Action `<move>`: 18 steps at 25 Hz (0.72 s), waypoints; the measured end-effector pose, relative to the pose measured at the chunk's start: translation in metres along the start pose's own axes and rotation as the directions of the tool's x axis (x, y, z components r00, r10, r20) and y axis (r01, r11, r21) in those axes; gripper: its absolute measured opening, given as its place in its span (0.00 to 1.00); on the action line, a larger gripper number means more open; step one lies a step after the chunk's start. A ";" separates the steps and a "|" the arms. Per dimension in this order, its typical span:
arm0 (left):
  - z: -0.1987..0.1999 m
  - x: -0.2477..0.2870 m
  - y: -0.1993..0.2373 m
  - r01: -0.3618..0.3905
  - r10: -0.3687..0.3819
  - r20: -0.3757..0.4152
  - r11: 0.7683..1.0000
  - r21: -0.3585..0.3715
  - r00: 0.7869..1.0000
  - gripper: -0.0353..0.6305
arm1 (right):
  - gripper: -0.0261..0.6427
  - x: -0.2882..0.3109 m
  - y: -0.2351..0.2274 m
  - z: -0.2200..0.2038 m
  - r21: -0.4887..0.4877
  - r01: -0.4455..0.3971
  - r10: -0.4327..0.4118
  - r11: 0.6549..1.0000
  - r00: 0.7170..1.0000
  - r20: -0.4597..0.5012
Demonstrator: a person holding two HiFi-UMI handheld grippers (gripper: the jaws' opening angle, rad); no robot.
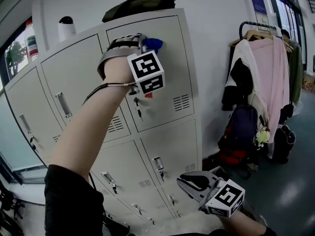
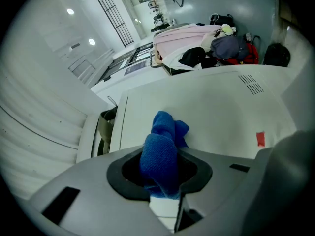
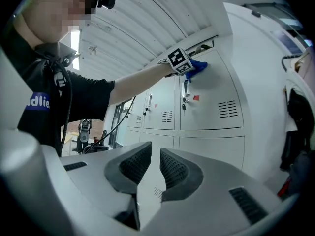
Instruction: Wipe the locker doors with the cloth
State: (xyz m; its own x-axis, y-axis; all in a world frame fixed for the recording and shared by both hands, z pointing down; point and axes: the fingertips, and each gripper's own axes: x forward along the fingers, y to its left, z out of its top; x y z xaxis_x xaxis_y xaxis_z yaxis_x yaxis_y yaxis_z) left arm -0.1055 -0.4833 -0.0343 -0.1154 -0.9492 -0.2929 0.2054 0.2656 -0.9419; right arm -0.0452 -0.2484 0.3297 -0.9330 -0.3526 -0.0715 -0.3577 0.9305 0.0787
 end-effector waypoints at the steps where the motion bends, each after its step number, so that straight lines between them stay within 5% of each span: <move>1: 0.012 0.003 -0.001 0.001 -0.001 0.011 1.000 0.005 1.000 0.22 | 0.12 -0.003 -0.003 0.002 0.004 0.012 -0.012 1.000 1.000 -0.003; 12: 0.096 0.019 -0.014 0.009 -0.013 0.077 0.999 0.051 0.997 0.22 | 0.12 -0.029 -0.011 0.008 -0.015 0.078 -0.078 0.997 0.997 0.007; 18: 0.067 -0.014 -0.025 0.001 -0.008 0.104 0.998 0.068 0.995 0.22 | 0.12 -0.023 0.007 0.000 -0.008 0.065 -0.065 0.998 0.998 -0.018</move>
State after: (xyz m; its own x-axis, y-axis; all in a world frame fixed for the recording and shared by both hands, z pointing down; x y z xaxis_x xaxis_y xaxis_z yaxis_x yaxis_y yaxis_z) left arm -0.0443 -0.4880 0.0044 -0.0158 -0.9636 -0.2670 0.2714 0.2529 -0.9287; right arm -0.0264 -0.2337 0.3321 -0.9083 -0.4140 -0.0591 -0.4178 0.9048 0.0822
